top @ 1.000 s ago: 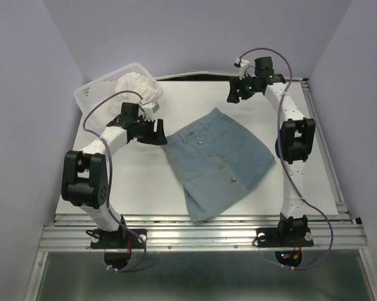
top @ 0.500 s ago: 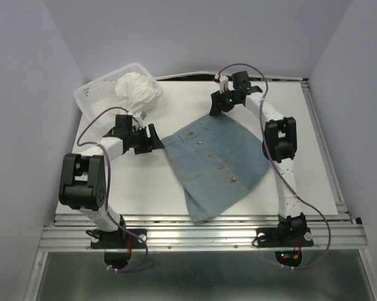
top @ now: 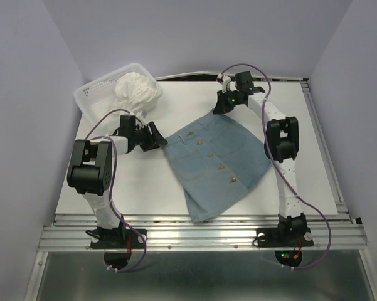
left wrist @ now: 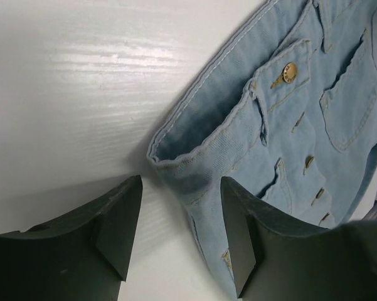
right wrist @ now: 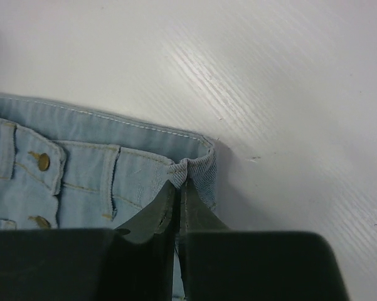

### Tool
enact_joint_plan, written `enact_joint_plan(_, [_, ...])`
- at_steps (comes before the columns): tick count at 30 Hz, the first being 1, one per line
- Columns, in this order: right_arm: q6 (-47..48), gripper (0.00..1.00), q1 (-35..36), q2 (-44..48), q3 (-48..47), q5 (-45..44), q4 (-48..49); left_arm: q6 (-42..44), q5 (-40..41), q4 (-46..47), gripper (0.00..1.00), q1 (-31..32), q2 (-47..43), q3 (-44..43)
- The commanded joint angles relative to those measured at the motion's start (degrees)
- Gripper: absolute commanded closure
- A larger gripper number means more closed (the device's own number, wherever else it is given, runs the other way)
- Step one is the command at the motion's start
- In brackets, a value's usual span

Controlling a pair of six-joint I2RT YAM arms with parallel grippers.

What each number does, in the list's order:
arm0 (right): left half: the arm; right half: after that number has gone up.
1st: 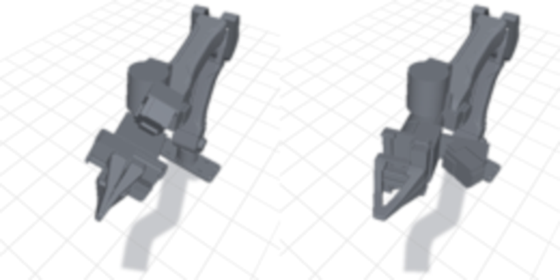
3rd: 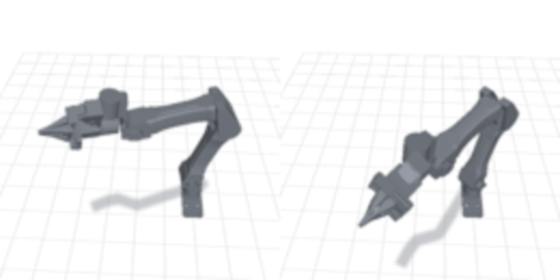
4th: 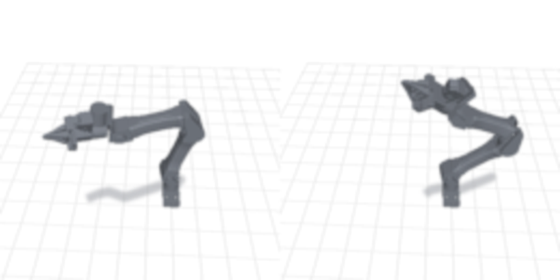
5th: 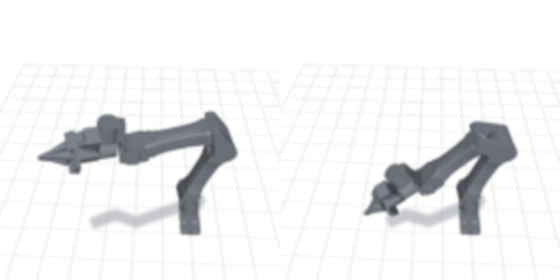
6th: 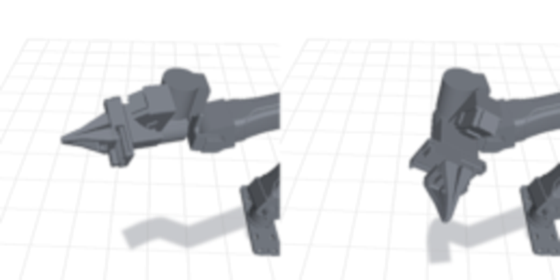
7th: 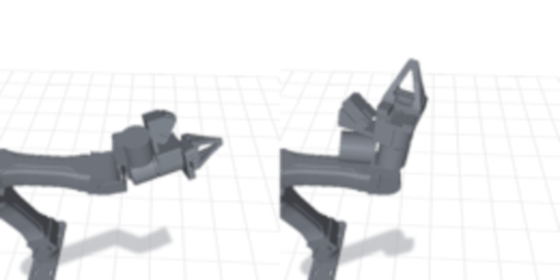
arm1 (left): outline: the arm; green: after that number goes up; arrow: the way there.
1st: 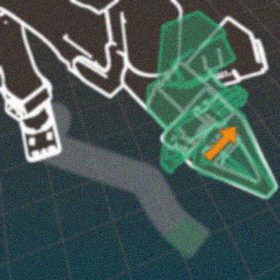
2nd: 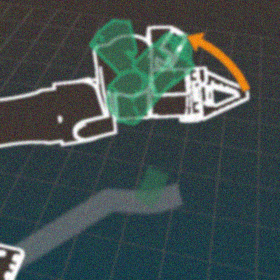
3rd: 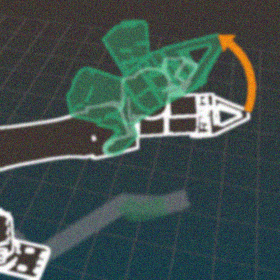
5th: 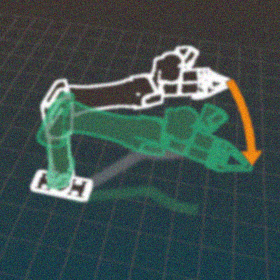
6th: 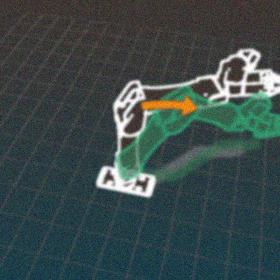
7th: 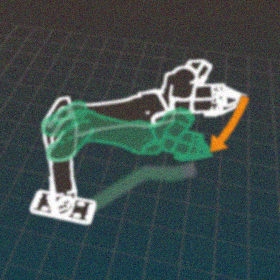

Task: Fold and stack the skirts
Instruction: Flatten the skirt out

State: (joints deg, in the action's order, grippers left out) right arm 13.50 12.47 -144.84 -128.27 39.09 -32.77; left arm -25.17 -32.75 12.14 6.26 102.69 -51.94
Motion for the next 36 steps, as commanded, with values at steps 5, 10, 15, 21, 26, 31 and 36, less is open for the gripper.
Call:
enact_joint_plan(5, [-11.2, 0.99, -1.5, 12.1, -1.1, 6.3, 1.8, -6.0, -7.3, 13.3, 0.40, 0.2, 3.5, 0.7])
enact_joint_plan(10, [-22.8, 0.99, -3.9, 11.6, -6.5, 13.3, 2.4, -9.5, -10.3, 21.9, 0.55, 0.5, 5.0, 2.4])
enact_joint_plan(15, [-25.6, 0.99, -3.9, 18.1, -5.2, 16.8, 3.2, -7.5, -9.8, 23.0, 1.00, 0.7, 0.6, 0.1])
enact_joint_plan(21, [-15.2, 0.99, -3.9, 29.0, -1.9, 5.6, -1.2, 9.0, 1.9, 7.4, 1.00, 1.1, -14.3, -8.6])
enact_joint_plan(26, [-6.9, 0.99, -4.4, 36.7, 7.3, -5.3, -1.7, 23.5, 1.9, -5.5, 0.68, 2.5, -19.7, -13.3])
enact_joint_plan(31, [-0.9, 0.99, -4.4, 32.7, 19.5, -17.3, -5.0, 28.5, 10.1, -15.1, 0.30, 8.5, -16.3, -15.4])
enact_joint_plan(36, [1.8, 0.99, -5.0, 29.0, 30.2, -27.0, -3.6, 25.5, 12.7, -12.8, 0.33, 14.1, -12.9, -16.2])
